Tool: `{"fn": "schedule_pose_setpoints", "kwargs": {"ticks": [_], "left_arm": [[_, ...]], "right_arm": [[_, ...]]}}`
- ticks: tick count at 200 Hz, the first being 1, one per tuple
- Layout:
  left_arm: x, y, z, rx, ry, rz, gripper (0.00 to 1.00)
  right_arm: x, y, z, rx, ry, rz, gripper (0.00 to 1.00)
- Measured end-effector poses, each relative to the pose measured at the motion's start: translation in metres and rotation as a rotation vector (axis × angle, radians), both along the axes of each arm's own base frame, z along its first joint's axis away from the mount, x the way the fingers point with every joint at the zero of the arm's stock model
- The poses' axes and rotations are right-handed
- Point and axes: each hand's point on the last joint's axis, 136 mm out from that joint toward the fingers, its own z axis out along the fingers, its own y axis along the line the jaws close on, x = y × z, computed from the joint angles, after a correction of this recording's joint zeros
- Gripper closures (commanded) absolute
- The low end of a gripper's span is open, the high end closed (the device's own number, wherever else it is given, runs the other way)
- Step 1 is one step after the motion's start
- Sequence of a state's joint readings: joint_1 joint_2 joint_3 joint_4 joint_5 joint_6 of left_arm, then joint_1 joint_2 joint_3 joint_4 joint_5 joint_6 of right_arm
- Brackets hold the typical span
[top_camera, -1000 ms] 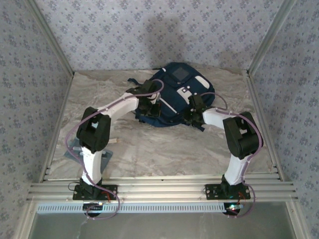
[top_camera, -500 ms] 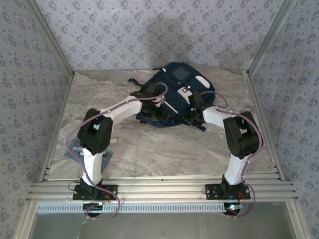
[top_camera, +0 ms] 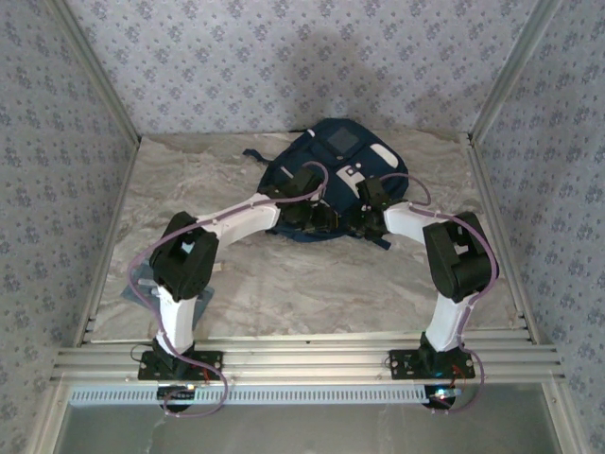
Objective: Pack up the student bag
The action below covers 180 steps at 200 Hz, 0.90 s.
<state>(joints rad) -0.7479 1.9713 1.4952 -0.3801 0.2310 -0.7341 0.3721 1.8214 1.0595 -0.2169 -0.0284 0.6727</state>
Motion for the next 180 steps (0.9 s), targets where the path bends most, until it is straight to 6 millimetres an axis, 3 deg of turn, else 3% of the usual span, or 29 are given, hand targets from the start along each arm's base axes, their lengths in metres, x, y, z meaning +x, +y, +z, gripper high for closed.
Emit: {"fn": "schedule_pose_setpoints", "kwargs": {"ticks": [28,71,112,139,166,180], "left_arm": [[0.009,-0.005,-0.001,-0.010,-0.031,0.030,0.60],[0.012,-0.001,-0.036,0.063,-0.011,0.053,0.60],[0.013,-0.004,-0.039,0.088,-0.029,0.059,0.63],[0.015,-0.008,-0.044,0.113,-0.038,0.048,0.74],[0.014,-0.006,-0.045,0.138,-0.044,0.041,0.78],[0.012,-0.006,-0.046,0.153,-0.050,0.034,0.86]], "right_arm": [[0.000,0.001,0.000,0.000,0.000,0.001,0.73],[0.000,0.001,0.000,0.000,0.000,0.002,0.73],[0.000,0.001,0.000,0.000,0.000,0.002,0.73],[0.000,0.001,0.000,0.000,0.000,0.002,0.73],[0.000,0.001,0.000,0.000,0.000,0.002,0.73],[0.000,0.001,0.000,0.000,0.000,0.002,0.73]]}}
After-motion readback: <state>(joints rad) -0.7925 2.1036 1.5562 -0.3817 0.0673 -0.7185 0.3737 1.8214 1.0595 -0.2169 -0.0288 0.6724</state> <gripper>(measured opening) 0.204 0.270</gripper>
